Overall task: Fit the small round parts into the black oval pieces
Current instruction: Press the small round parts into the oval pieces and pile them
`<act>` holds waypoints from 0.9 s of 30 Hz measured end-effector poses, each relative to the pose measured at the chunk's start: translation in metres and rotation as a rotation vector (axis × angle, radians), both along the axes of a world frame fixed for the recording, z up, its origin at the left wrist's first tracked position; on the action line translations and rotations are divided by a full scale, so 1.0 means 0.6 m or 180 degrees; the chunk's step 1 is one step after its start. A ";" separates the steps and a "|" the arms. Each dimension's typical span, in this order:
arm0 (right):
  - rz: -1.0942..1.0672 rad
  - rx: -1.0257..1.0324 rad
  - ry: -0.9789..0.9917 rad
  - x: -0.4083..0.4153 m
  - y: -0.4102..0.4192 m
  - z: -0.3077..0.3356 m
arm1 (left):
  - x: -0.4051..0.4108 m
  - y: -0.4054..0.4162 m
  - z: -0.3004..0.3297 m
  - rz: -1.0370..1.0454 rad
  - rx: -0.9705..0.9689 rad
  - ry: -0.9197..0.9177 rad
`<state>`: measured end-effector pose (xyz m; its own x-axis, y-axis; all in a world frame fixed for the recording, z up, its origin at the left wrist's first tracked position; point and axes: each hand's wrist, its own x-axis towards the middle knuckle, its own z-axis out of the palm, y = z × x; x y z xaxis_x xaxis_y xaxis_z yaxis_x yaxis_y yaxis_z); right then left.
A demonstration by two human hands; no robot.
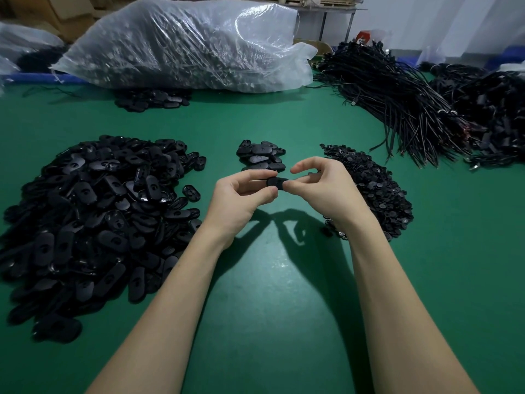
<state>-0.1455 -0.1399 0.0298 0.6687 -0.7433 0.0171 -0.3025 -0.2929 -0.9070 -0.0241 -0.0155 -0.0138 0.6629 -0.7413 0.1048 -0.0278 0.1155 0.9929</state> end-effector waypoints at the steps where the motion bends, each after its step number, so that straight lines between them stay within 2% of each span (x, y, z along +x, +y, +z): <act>1: -0.0022 -0.0036 0.0027 0.000 0.000 0.001 | 0.000 0.000 0.000 -0.0001 0.0003 -0.0008; 10: 0.0030 -0.0008 0.0128 -0.001 -0.002 0.000 | -0.003 0.004 0.006 -0.0079 0.0099 -0.0005; 16: -0.0096 -0.0238 0.0261 -0.003 0.001 -0.001 | -0.003 0.006 0.007 -0.0162 0.0113 0.0069; 18: -0.0088 -0.0081 0.0193 -0.005 0.002 -0.002 | -0.001 0.008 0.007 -0.0182 0.0059 0.0197; 22: 0.0200 0.0723 -0.0280 -0.011 0.009 -0.002 | 0.003 0.009 0.010 -0.0273 -0.0118 0.0619; 27: 0.0387 0.1047 -0.0492 -0.010 0.011 -0.004 | -0.002 0.004 0.009 -0.0142 -0.0057 0.0735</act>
<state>-0.1516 -0.1333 0.0273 0.7605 -0.6413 -0.1016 -0.1356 -0.0038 -0.9908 -0.0251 -0.0133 -0.0082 0.6374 -0.7698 -0.0326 0.2055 0.1291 0.9701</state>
